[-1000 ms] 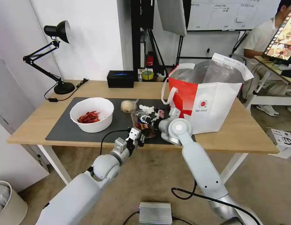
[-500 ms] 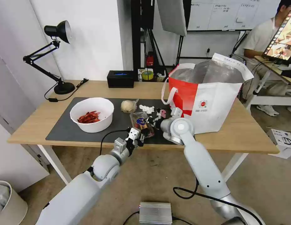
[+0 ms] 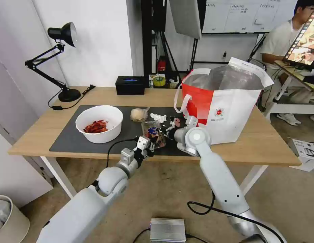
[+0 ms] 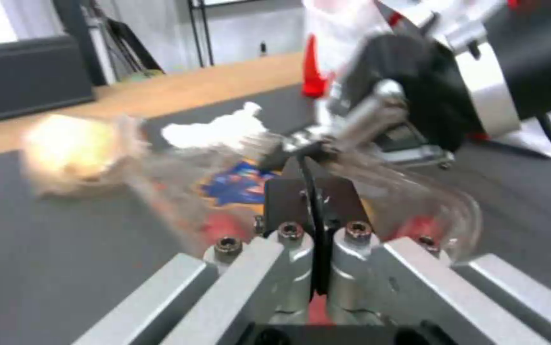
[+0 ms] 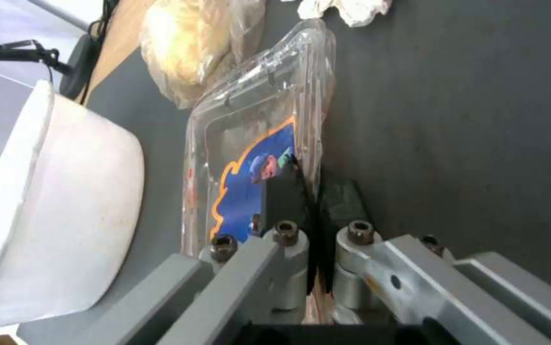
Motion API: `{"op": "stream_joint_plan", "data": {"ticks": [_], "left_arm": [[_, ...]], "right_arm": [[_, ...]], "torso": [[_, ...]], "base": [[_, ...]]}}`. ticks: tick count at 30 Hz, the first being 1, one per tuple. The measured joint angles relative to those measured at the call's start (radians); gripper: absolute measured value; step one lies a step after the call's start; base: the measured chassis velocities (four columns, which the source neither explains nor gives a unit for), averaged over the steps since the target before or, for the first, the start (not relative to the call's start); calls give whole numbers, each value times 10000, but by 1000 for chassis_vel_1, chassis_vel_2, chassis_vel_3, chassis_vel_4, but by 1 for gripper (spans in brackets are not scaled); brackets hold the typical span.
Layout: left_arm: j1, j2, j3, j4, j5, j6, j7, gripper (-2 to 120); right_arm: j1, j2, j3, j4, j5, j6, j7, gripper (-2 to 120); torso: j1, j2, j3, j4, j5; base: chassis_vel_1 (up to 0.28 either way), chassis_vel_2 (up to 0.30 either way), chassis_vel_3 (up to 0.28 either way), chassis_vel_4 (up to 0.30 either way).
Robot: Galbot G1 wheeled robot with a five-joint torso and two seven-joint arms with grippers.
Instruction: Pick up the trash from the table and place it into the takeout bag.
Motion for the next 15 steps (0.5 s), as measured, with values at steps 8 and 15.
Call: {"op": "stream_joint_plan", "data": {"ticks": [8,15], "left_arm": [[1192,530,-1214,-1006,-91,-165,-7,0],[2710,359,-2292,-1615,242,-426,-3,0]], "right_arm": [[16,-10,104,11,53,27,-172,0],[105,-93,230,293,59,87,-419,0]], "torso": [[1,0,0,-2,2],[1,0,0,-1,0]], "base": [[0,0,0,0],[0,0,0,0]]}}
